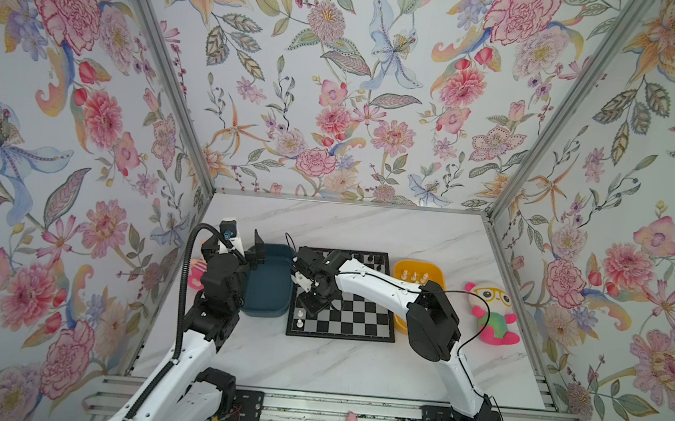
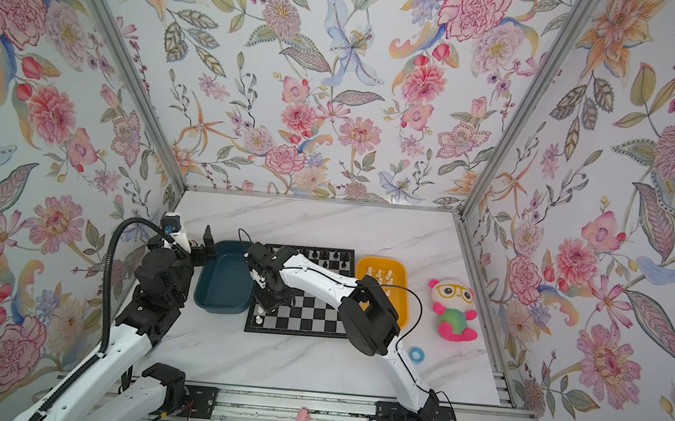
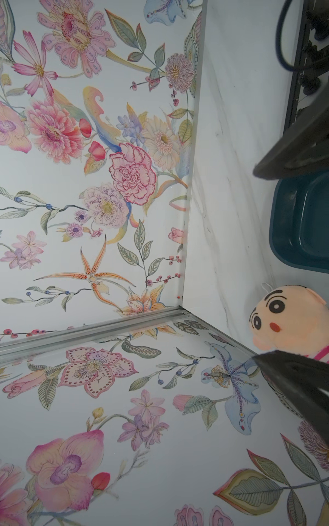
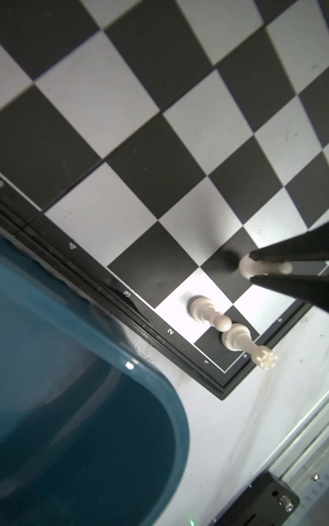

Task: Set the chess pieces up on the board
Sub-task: 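Carry the white pawn with the right gripper to the board's nearest corner row, then lower the pawn onto its square and open the right gripper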

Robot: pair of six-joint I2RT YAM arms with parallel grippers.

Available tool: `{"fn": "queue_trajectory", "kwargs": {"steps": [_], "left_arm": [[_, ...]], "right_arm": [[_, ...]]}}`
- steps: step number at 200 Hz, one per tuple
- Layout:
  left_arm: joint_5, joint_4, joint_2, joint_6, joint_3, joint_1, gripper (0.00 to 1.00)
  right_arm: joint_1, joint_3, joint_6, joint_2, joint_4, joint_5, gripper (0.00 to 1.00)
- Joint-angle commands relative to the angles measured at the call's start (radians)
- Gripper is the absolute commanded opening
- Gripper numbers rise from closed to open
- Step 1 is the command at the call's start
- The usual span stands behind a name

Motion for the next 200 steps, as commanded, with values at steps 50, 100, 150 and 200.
{"fn": "queue_trajectory", "kwargs": {"steps": [50, 100, 150, 200], "left_arm": [[0.014, 0.015, -0.016, -0.010, -0.019, -0.007, 0.95], [0.016, 0.018, -0.019, -0.010, -0.023, -0.008, 0.95], [0.019, 0.020, -0.025, -0.010, -0.027, -0.007, 0.95], [0.017, 0.024, -0.028, -0.010, -0.033, -0.009, 0.95]], "right_arm": [[0.008, -0.014, 0.022, 0.039, -0.009, 0.009, 0.00], [0.008, -0.020, 0.026, 0.042, -0.006, 0.005, 0.00], [0.011, -0.020, 0.030, 0.044, -0.007, 0.000, 0.10], [0.015, -0.028, 0.034, 0.025, -0.007, 0.006, 0.18]]}}
